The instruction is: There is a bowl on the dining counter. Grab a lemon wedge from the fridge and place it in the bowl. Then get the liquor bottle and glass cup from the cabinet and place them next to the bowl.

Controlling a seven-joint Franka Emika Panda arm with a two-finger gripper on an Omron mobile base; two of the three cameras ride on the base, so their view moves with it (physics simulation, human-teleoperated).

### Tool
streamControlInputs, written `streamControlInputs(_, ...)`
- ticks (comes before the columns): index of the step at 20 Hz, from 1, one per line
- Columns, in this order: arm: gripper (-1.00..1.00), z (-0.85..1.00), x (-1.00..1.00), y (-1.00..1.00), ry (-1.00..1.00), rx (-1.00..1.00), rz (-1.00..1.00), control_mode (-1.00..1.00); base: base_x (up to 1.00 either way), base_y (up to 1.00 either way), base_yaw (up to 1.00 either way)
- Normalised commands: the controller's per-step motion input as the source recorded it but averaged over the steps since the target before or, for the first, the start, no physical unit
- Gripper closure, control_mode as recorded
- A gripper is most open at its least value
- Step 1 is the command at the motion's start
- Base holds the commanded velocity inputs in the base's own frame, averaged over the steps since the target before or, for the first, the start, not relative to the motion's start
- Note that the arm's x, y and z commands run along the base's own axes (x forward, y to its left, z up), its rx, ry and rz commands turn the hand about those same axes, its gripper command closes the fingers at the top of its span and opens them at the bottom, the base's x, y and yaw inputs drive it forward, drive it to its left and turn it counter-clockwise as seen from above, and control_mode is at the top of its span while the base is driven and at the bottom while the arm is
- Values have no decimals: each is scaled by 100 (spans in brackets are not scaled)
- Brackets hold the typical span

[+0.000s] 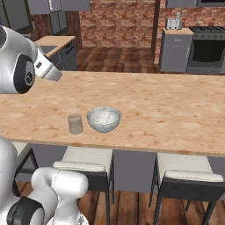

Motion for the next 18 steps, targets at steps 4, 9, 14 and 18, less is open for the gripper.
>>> streamControlInputs(4, -100, -26, -100, -43, 30, -11, 3, -100, 0, 0, 0)
streamControlInputs(9, -100, -96, -85, -16, 11, -12, 18, -100, 0, 0, 0)
streamControlInputs(14, -100, -86, -46, 0, 0, -9, 28, -100, 0, 0, 0)
streamControlInputs(18, -100, -43, -13, -3, -1, -6, 23, -100, 0, 0, 0)
